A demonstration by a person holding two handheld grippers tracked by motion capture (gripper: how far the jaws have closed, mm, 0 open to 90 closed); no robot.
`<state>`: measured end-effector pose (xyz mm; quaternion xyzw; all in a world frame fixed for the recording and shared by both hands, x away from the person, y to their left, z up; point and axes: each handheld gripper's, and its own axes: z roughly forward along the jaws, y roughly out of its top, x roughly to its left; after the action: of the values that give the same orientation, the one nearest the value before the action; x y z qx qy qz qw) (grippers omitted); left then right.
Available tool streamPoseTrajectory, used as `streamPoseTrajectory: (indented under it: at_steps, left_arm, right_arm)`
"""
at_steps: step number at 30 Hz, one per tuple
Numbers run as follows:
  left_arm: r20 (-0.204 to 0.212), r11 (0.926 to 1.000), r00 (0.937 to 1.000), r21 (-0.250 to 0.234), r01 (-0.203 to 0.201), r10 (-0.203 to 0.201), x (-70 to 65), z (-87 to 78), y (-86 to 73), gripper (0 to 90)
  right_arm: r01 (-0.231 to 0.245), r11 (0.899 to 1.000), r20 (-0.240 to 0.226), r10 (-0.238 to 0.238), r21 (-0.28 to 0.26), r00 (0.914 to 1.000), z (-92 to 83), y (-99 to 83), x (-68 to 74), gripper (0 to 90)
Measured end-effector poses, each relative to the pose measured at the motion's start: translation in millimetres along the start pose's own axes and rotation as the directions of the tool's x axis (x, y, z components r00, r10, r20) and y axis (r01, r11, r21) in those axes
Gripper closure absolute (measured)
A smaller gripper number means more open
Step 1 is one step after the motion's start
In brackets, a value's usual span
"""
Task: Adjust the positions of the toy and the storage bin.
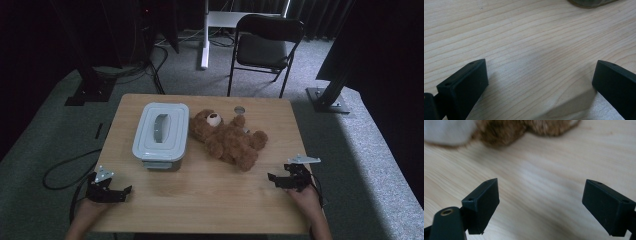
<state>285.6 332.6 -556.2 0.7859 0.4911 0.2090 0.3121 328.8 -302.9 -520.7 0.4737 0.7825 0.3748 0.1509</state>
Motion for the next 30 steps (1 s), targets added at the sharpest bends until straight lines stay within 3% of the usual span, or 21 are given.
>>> streamPoseTrajectory:
  at_steps: [15,30]
  left_arm:
    - [-0.001,1.0000,1.0000,0.001,0.001,-0.001,-0.2,0.0,0.0,1.0]
    - [0.002,1.0000,1.0000,-0.001,-0.002,0.002,0.2,0.2,0.2,1.0]
  right_arm:
    - [0.050,0.994,-0.079,-0.057,-0.094,0.9952,-8.2,62.2,10.2,14.2]
    - [0.063,0.994,-0.141,-0.075,-0.087,0.9872,16.1,101.3,18.1,14.2]
